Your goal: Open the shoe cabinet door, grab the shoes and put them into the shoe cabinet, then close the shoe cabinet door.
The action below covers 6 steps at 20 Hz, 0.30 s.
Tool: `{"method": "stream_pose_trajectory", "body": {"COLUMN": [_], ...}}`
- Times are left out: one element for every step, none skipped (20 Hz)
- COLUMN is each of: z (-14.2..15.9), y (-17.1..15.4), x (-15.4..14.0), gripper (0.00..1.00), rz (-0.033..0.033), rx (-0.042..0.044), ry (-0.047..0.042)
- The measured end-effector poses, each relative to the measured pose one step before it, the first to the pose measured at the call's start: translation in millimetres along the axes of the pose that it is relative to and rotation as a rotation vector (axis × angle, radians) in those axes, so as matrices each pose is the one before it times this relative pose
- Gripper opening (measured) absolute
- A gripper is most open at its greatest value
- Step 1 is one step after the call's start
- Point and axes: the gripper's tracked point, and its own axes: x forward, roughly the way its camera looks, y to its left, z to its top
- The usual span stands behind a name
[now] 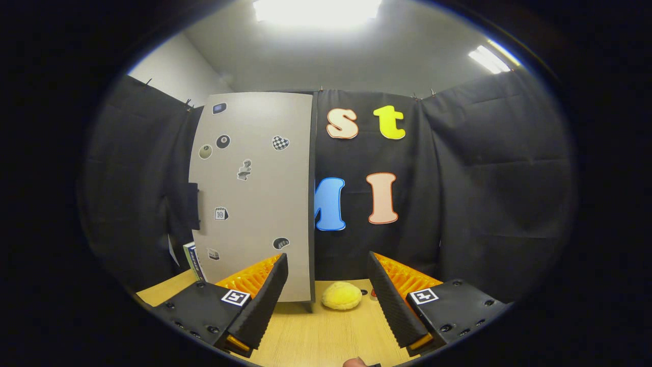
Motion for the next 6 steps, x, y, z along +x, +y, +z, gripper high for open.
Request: {"method": "stream_pose_trajectory", "body": {"z": [0.11, -0.84, -0.40, -0.17, 0.37, -0.12], "y": [-0.15, 0.04, -0.02, -0.43, -0.37, 0.75], "x": [0.38, 0.22, 0.28, 0.14, -0.37, -0.09], "gripper": [0.98, 0.98, 0.98, 0.98, 0.98, 0.98], "rz": [0.00006, 0.00044, -0.00145, -0.00258, -0.00112, 0.00026], "rx": [0.00055, -0.00132, -0.00133, -0.00012, 0.00032, 0.00240], "ry": [0.00024, -0.00022, 0.00159, -0.00113, -0.00036, -0.00118]}}
